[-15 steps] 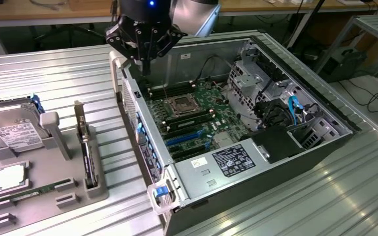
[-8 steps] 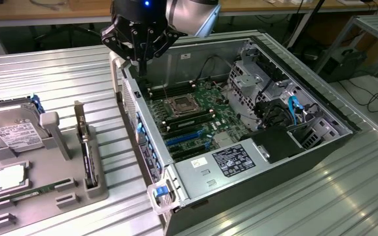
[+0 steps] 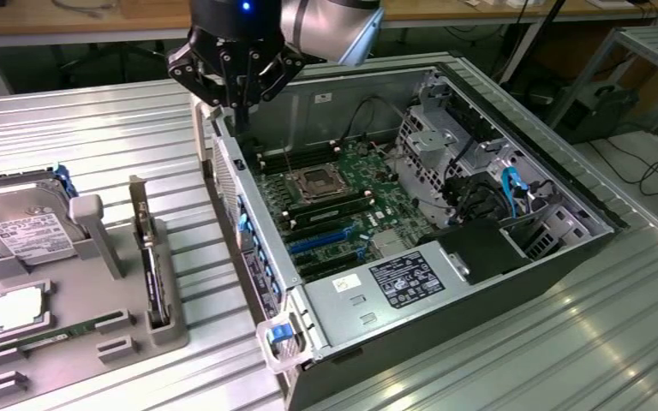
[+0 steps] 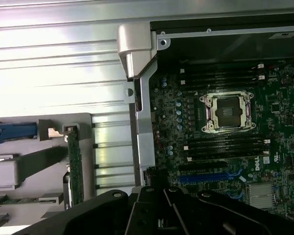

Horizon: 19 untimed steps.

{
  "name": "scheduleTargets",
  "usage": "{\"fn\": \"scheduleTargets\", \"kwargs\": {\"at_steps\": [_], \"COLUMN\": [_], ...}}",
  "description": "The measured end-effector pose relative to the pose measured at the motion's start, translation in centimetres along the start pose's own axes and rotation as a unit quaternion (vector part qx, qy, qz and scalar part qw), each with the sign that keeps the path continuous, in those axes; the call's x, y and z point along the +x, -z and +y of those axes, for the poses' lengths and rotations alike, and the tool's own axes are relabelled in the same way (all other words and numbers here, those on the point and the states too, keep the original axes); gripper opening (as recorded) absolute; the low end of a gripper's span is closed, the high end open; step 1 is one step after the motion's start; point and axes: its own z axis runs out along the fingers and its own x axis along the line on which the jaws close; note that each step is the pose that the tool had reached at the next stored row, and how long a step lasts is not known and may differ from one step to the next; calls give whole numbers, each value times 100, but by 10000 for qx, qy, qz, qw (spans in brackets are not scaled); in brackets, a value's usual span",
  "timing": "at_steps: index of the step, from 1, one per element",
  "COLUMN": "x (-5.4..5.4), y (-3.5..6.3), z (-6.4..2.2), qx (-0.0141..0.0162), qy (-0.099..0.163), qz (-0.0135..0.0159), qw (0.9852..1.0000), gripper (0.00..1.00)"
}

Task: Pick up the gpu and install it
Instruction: 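Reach for the gpu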

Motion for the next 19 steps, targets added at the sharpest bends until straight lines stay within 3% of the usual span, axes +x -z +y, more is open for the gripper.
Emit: {"fn": "scheduleTargets", "kwargs": {"at_steps": [19], "x": [252], "y": [7], "z": [-122], "qx": [-5], "qy": [227], "qz": [17], "qw": [9997], "gripper": [11]}}
